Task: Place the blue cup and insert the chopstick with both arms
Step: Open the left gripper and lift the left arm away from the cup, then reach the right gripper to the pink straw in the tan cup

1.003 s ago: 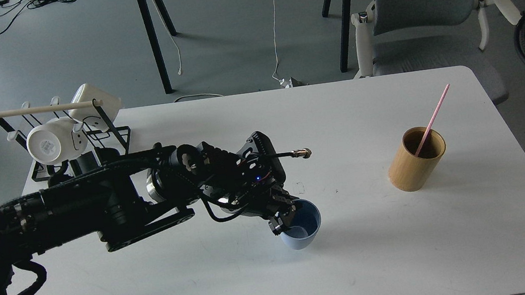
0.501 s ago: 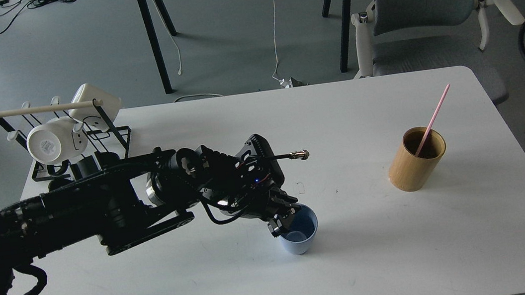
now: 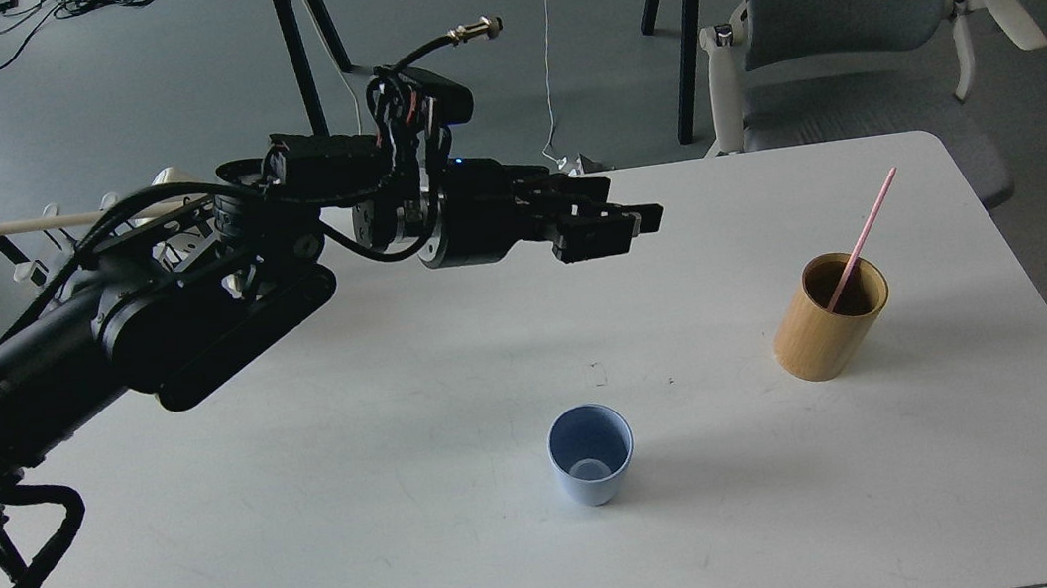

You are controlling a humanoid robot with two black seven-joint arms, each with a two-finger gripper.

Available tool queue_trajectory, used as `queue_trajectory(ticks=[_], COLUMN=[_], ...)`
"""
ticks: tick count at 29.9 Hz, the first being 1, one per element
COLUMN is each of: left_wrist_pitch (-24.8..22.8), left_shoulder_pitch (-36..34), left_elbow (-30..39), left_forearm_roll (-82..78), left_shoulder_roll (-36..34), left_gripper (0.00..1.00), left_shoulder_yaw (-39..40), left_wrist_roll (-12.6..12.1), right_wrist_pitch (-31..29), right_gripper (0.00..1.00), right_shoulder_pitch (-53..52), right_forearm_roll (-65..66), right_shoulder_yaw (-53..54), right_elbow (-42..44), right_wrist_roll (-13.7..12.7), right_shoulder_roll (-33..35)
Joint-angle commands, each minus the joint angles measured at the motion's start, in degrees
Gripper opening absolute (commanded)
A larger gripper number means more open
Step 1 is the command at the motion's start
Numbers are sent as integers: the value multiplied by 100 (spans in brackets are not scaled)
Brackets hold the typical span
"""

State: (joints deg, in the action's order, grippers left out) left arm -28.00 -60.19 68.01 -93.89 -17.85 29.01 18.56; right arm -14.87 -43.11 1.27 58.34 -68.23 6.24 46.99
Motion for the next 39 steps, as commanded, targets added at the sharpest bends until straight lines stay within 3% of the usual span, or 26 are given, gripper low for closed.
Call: queue_trajectory(ticks=[1,6,14,17,21,26,30,36,39], left_wrist_pitch=[0,0,0,0,0,0,0,0,0], left_shoulder_pitch=[-1,7,165,227,236,429,482,517,543], left_elbow=[-217,-1068,-2475,-2958,-3478,-3549,-3549,-3575,-3567], left_forearm_roll=[1781,3540,7416,8349,9351,9722,9722,9731,9722], left_shoulder_roll=[-174,-307,-315,-272,-114,89,115,80,80], left_gripper=[99,99,100,100,100,100,100,100,100], left_shoulder_yaw=[639,1343,1344,1362,1362,1388,1388,1388,1388], left_wrist_roll=[-19,7,7,7,16,33,33,33,33], right_wrist_pitch=[344,485,828,1170,2056,2655,2762,2744,2709], right_gripper=[100,100,98,98,94,91,91,69,67], right_shoulder_pitch=[241,698,1304,1577,1613,1578,1499,1481,1411], right_forearm_roll=[987,2313,4416,5082,6322,6456,6736,7519,7529], right_shoulder_yaw=[-24,-42,-59,-313,-1296,-2536,-3038,-3241,-3259], right_elbow=[-558,-964,-1350,-1631,-1764,-1580,-1159,-859,-841], right_wrist_roll=[0,8,0,9,0,-18,-27,17,17], right_shoulder_roll=[424,1057,1602,1840,1928,1780,1332,752,383])
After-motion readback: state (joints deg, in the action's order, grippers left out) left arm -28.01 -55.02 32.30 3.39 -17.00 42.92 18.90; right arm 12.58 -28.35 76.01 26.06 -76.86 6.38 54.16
